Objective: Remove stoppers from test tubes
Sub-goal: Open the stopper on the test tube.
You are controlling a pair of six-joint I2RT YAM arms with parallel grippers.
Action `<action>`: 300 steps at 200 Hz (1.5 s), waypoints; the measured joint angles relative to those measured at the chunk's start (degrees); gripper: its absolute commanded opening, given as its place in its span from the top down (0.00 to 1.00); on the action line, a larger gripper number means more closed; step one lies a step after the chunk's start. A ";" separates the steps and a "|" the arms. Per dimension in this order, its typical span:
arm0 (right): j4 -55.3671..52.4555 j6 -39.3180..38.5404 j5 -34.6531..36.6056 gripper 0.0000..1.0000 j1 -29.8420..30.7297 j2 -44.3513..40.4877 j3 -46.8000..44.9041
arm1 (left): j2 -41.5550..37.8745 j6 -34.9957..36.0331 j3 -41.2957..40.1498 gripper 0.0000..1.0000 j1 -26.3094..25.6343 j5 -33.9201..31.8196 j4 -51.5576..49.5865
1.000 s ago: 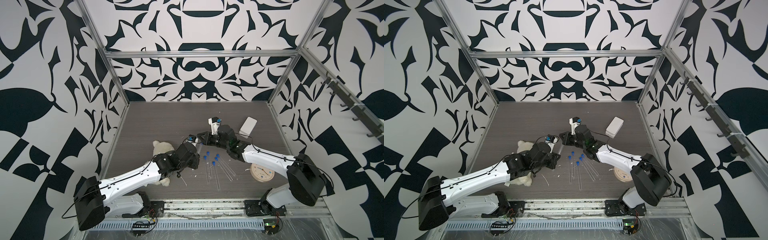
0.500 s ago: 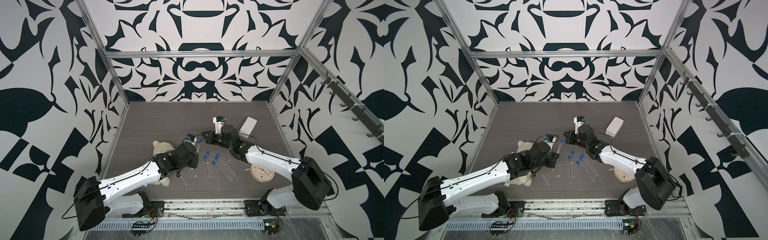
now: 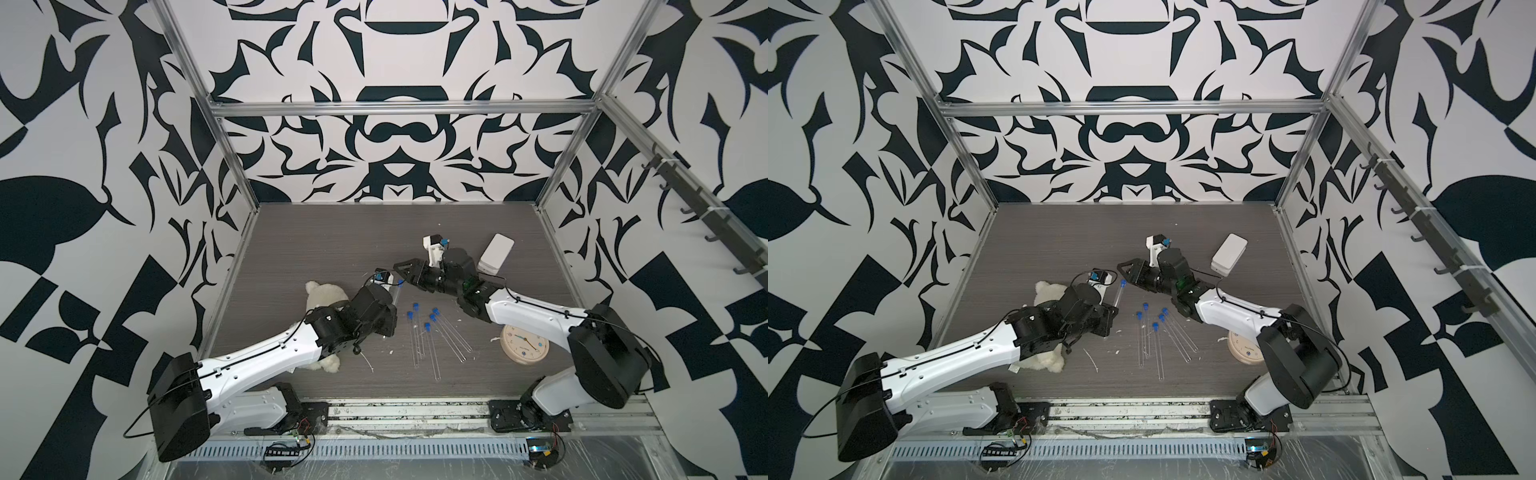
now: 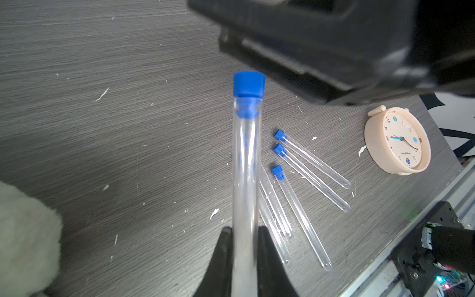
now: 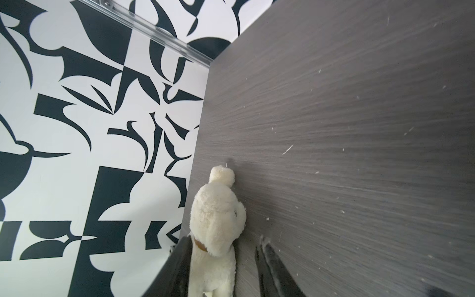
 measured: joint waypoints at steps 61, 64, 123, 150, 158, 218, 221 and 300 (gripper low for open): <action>4.35 1.68 -3.02 0.56 0.15 -0.55 -1.03 | -1.27 3.02 0.00 0.95 0.00 1.25 0.92; 4.48 1.68 -3.13 0.56 0.15 -0.72 -1.18 | -1.27 3.19 0.00 0.95 0.00 1.38 0.98; 6.86 1.95 -3.96 0.66 0.15 -2.21 -3.10 | -1.27 4.52 0.00 0.95 0.00 2.47 1.88; 7.30 2.14 -4.20 0.71 0.15 -2.27 -3.45 | -1.27 4.83 0.00 0.95 0.00 2.49 2.01; 7.43 2.19 -4.31 0.72 0.15 -2.27 -3.52 | -1.27 4.92 0.00 0.95 0.00 2.49 2.05; 7.91 2.38 -4.87 0.77 0.15 -2.27 -3.80 | -1.27 5.20 0.00 0.95 0.00 2.40 2.05; 7.91 2.38 -4.90 0.77 0.15 -2.27 -3.80 | -1.27 5.20 0.00 0.95 0.00 2.40 2.05; 8.68 2.95 -4.98 0.85 0.20 -2.27 -4.74 | -1.25 5.27 0.00 0.95 0.00 2.36 2.03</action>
